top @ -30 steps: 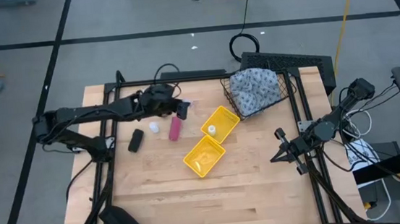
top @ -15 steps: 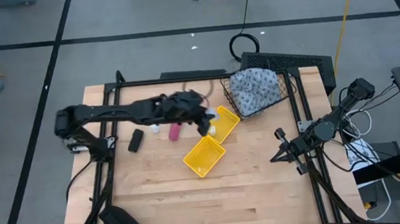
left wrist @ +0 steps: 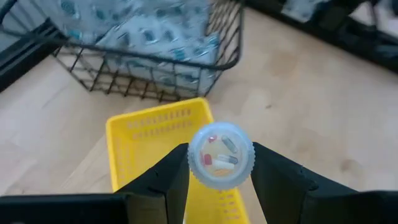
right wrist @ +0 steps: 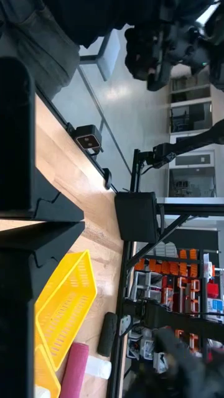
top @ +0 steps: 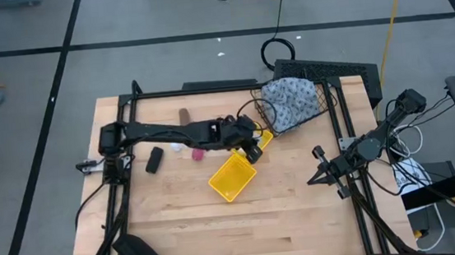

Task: Pick & place medical supplies in basket/bin
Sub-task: Put the top white pill bottle into the top yellow basket

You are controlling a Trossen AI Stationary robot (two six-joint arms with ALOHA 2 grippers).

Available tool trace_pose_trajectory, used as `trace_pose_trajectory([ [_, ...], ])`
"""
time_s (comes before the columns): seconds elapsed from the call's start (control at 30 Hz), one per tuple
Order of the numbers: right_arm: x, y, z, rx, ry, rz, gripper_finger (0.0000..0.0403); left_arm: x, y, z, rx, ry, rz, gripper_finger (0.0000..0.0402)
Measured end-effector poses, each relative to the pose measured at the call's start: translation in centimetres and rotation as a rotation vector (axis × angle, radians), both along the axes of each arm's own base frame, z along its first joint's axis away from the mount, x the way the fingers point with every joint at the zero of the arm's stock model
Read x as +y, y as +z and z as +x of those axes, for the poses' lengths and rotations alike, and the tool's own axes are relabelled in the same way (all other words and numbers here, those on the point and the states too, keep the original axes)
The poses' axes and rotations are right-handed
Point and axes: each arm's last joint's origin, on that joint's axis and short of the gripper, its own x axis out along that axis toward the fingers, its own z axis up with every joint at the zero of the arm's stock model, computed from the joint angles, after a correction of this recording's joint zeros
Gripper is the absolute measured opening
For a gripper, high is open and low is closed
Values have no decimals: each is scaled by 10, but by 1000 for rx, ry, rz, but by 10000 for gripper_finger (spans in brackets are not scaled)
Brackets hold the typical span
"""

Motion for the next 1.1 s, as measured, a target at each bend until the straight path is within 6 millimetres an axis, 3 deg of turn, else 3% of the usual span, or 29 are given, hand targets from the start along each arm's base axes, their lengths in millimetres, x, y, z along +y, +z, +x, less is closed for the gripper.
trace_pose_trajectory([
  [0.43, 0, 0, 0, -1, 0, 0, 0, 6, -58, 18, 92, 111, -34, 163],
  [0.73, 0, 0, 0, 0, 0, 0, 0, 17, -57, 17, 100, 182, 53, 163],
  [1.1, 0, 0, 0, 0, 0, 0, 0, 35, -74, 17, 135, 203, -43, 163],
])
